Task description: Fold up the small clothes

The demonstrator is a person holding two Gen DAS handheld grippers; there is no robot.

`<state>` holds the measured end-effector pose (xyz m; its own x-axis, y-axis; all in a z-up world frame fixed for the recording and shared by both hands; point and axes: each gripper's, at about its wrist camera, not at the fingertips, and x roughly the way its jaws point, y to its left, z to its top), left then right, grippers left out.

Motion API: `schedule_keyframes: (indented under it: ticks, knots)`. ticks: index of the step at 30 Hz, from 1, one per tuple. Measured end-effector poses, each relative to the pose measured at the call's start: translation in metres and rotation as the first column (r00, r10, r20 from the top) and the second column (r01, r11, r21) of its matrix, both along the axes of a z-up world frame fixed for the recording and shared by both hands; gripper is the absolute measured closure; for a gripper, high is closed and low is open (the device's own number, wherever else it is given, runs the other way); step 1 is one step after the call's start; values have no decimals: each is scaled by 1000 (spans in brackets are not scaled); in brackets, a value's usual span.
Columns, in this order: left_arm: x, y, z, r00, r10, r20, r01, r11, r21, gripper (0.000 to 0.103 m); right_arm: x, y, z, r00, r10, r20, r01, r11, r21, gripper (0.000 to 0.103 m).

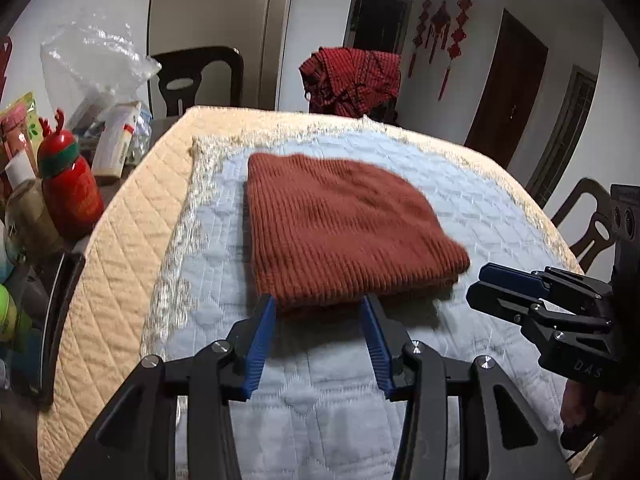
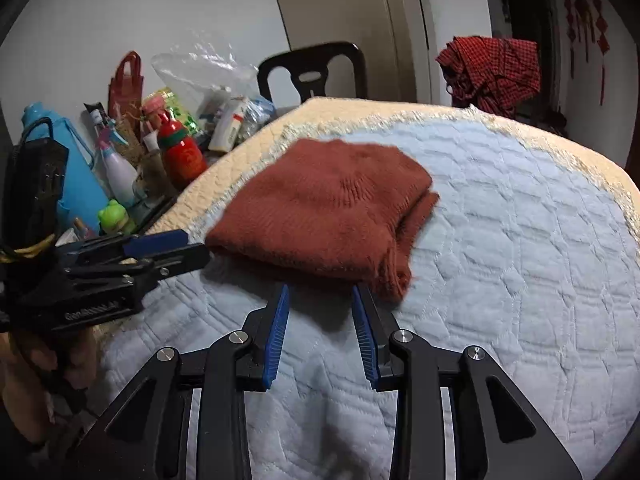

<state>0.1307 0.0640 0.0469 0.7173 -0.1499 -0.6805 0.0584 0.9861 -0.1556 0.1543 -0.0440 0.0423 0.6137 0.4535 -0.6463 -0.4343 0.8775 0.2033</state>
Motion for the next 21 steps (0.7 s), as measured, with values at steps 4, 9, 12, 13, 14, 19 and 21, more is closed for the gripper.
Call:
schedule_keyframes:
  ticks: [4, 9, 12, 13, 14, 19, 21]
  knots:
    - [16, 0, -3, 999, 35, 18, -35, 999, 11, 56, 19, 3, 3, 999, -27, 27, 26, 1000, 14, 76]
    - [36, -2, -27, 998, 42, -36, -41, 999, 11, 56, 49, 9, -30, 996, -50, -69, 47, 998, -41, 91]
    - [37, -1, -32, 998, 48, -36, -48, 999, 6, 51, 51, 6, -34, 995, -54, -80, 52, 998, -25, 95]
    - [37, -1, -31, 998, 49, -38, -48, 999, 6, 51, 51, 7, -33, 995, -55, -81, 53, 998, -30, 95]
    - [36, -1, -30, 998, 47, -40, -46, 999, 8, 51, 50, 8, -32, 995, -56, -79, 53, 998, -39, 95]
    - [28, 5, -29, 998, 41, -49, -42, 999, -17, 51, 36, 7, -25, 997, -49, -65, 45, 998, -52, 92]
    - [25, 7, -31, 998, 42, -57, -43, 999, -30, 51, 34, 6, -28, 996, -51, -73, 46, 997, -66, 92]
